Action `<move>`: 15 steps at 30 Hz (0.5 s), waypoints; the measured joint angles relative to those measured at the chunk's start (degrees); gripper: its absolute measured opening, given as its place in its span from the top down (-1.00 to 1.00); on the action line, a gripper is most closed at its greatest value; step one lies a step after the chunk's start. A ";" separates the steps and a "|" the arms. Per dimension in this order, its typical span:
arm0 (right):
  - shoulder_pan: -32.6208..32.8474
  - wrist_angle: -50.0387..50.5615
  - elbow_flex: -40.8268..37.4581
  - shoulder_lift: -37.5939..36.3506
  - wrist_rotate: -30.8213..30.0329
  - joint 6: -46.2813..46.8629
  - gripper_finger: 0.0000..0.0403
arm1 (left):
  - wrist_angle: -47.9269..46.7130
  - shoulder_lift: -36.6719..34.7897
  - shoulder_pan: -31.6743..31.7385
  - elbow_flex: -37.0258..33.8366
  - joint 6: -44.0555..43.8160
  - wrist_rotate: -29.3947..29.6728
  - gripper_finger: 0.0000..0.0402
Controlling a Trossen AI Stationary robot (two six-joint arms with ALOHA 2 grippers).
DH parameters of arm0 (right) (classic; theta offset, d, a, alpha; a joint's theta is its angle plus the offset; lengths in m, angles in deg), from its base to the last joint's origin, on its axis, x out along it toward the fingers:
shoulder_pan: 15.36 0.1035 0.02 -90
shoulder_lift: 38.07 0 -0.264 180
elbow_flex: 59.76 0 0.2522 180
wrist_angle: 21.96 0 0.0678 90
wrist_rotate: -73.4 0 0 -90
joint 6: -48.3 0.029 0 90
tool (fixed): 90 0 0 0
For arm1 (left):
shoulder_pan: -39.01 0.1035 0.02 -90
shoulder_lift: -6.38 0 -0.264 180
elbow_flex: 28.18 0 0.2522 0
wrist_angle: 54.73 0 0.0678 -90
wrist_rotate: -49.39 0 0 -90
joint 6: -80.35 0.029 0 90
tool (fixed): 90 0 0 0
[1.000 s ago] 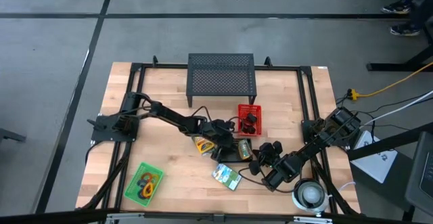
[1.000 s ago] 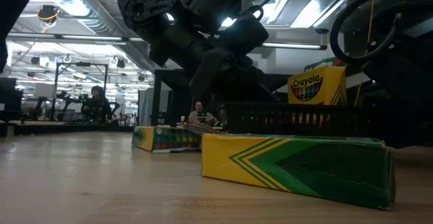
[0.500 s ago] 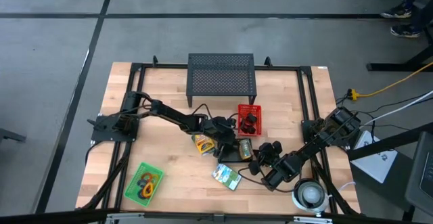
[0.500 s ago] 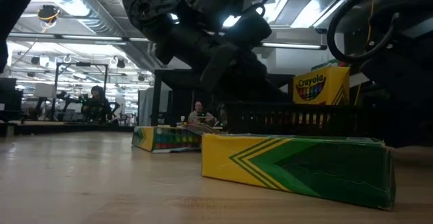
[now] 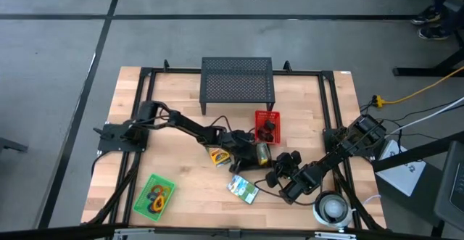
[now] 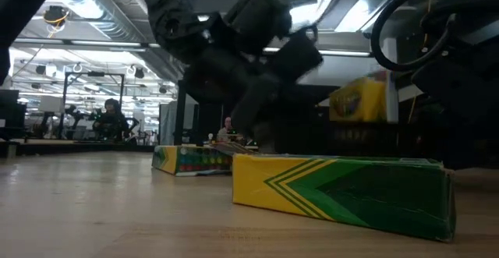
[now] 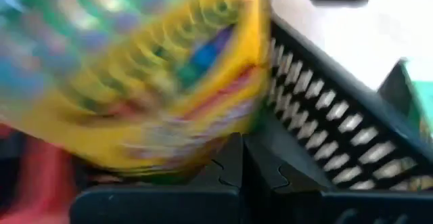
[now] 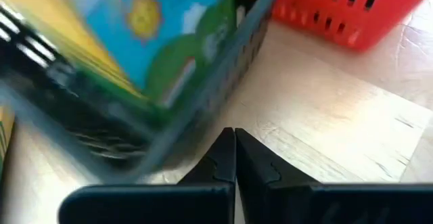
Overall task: Pick & Place Office Desk Supplies
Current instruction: Put the crayon box into the black bin
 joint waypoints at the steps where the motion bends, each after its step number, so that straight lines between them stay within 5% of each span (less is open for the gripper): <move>1: 0.00 -0.01 0.00 0.00 0.04 -0.01 1.00 | 0.15 0.90 -0.05 0.54 -0.44 -0.36 0.99; 15: 0.00 -0.44 0.00 0.00 0.17 -1.25 1.00 | -5.27 0.75 -0.45 5.77 1.74 0.24 0.99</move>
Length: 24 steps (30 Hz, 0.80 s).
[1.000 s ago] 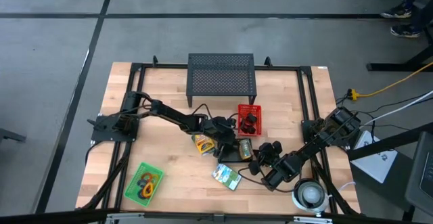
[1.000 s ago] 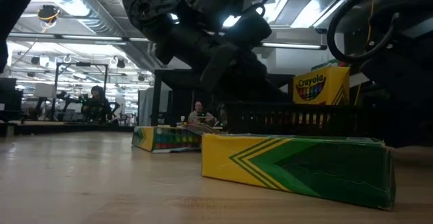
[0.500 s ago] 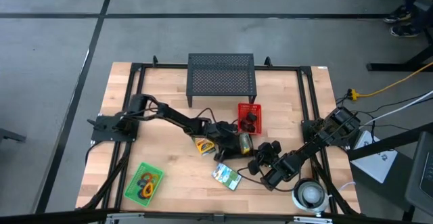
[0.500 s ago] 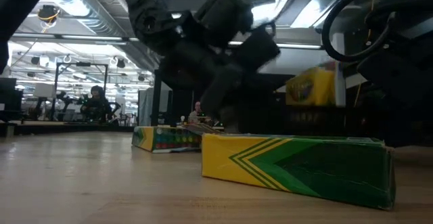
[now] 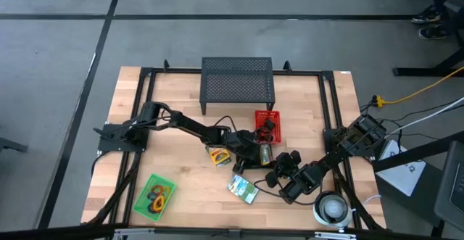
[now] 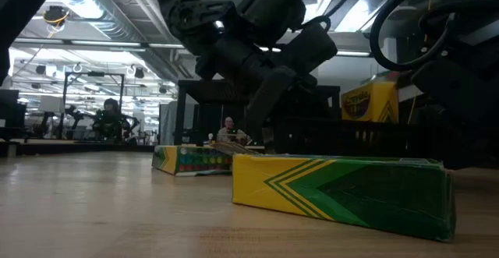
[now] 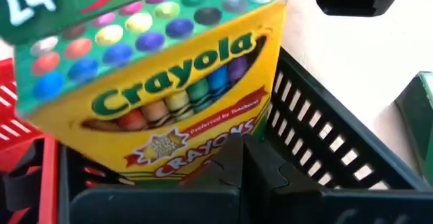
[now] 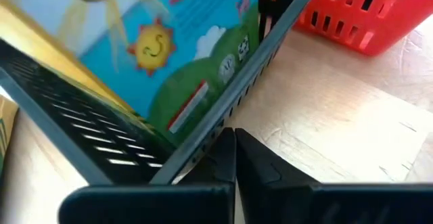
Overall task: Pick & Place Office Desk Supplies
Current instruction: Put the crayon box into the black bin, then adjust the black bin
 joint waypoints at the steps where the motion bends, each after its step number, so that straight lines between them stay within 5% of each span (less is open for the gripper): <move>1: 0.00 -0.05 0.00 0.00 0.00 0.00 1.00 | -0.15 0.00 -0.06 0.00 0.33 0.01 0.99; 13: 0.00 -0.39 0.00 0.00 0.16 -0.04 1.00 | -5.12 -1.70 -0.28 -0.02 1.04 0.05 0.99; 24: 0.22 -0.74 -0.02 0.00 0.26 -0.21 1.00 | -10.41 -16.31 0.59 -4.43 -0.44 -6.06 0.99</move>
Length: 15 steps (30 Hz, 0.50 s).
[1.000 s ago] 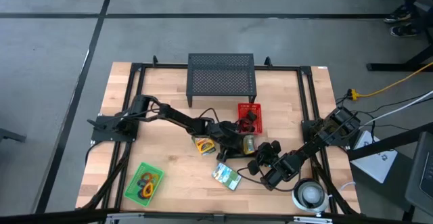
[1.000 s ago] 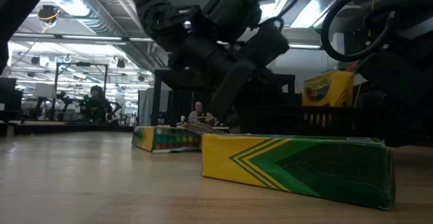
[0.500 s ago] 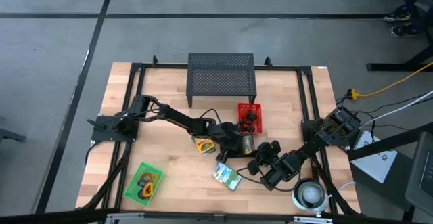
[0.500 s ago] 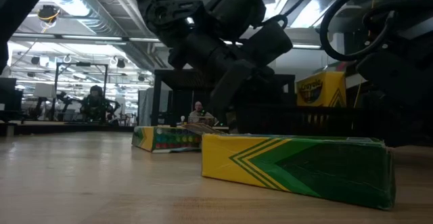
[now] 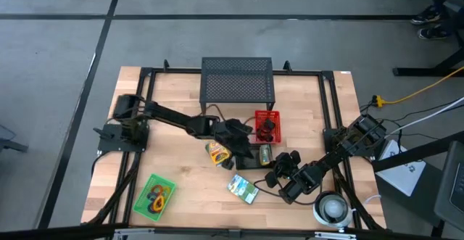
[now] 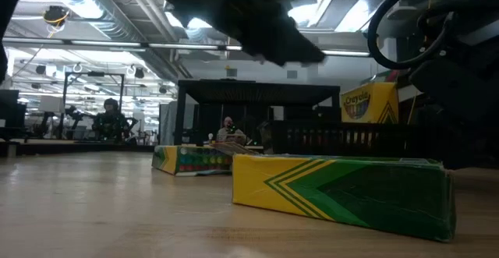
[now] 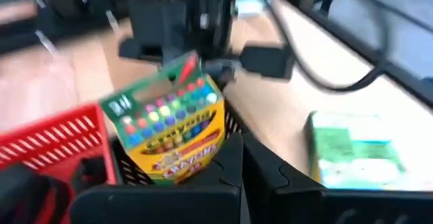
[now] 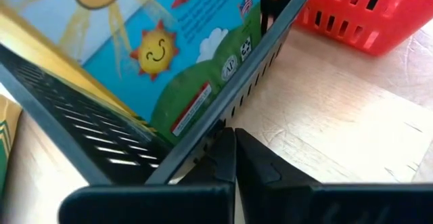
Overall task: Pick & Place Office Desk Supplies
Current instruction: Adjust the black bin
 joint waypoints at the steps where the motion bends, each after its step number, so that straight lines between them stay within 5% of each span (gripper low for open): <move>1: 0.10 -0.02 0.00 -0.01 0.08 -0.05 1.00 | 0.20 -1.83 -0.02 -1.27 -0.02 0.04 0.99; 15: 0.46 -1.14 -0.02 0.02 0.11 -0.15 0.96 | 3.37 -33.50 -1.45 -29.35 -9.59 8.63 0.99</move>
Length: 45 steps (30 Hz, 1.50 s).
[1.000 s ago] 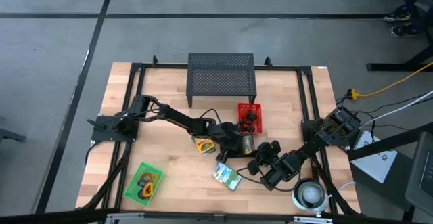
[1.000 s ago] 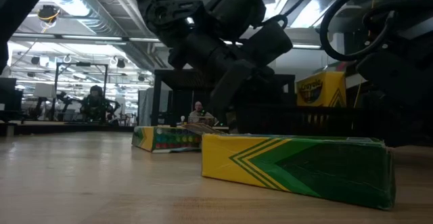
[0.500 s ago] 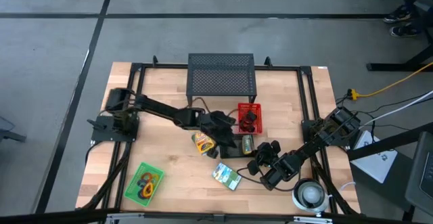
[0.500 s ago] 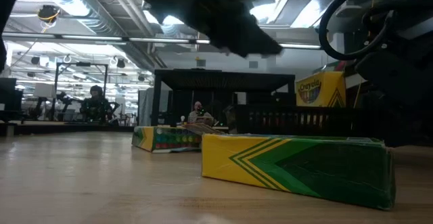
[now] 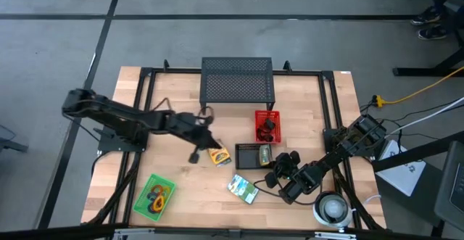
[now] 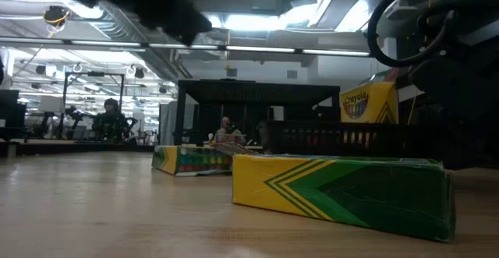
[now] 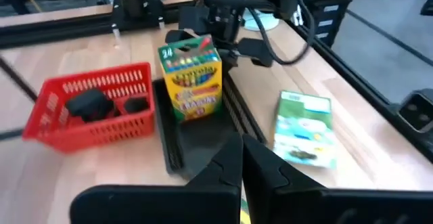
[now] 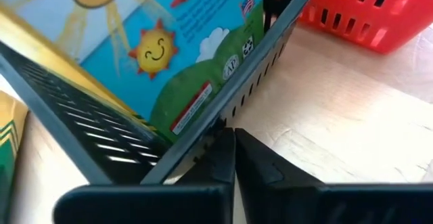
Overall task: Pick & Place Office Desk Supplies
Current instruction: Adjust the black bin, then put the crayon box into the black bin
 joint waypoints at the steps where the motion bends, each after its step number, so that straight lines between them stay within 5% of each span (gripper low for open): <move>1: 0.00 -0.30 0.00 0.02 0.00 0.03 0.93 | 0.17 -1.81 -0.52 -1.79 -0.80 0.79 0.99; 12: -0.04 0.97 4.25 0.13 4.67 -0.16 0.49 | 0.33 -12.28 -7.86 -14.47 -9.46 5.03 0.64; 18: 0.00 2.25 5.86 0.08 7.54 -0.26 0.36 | 0.74 -11.21 -12.39 -15.81 -11.57 11.16 0.49; 30: 1.23 2.56 8.49 0.14 12.19 1.44 0.41 | 8.61 -0.98 -23.70 -15.81 -12.08 20.68 0.45; 36: 3.70 1.55 13.85 0.33 17.48 0.22 0.34 | 16.77 8.43 -29.18 -15.06 -2.02 26.19 0.41; 41: 5.42 1.88 16.19 0.32 12.24 -0.27 0.33 | 19.98 14.82 -32.45 -10.55 17.23 35.39 0.31; 45: 6.07 1.75 16.46 0.29 10.12 0.37 0.34 | 20.97 19.73 -32.34 -5.17 27.79 36.49 0.19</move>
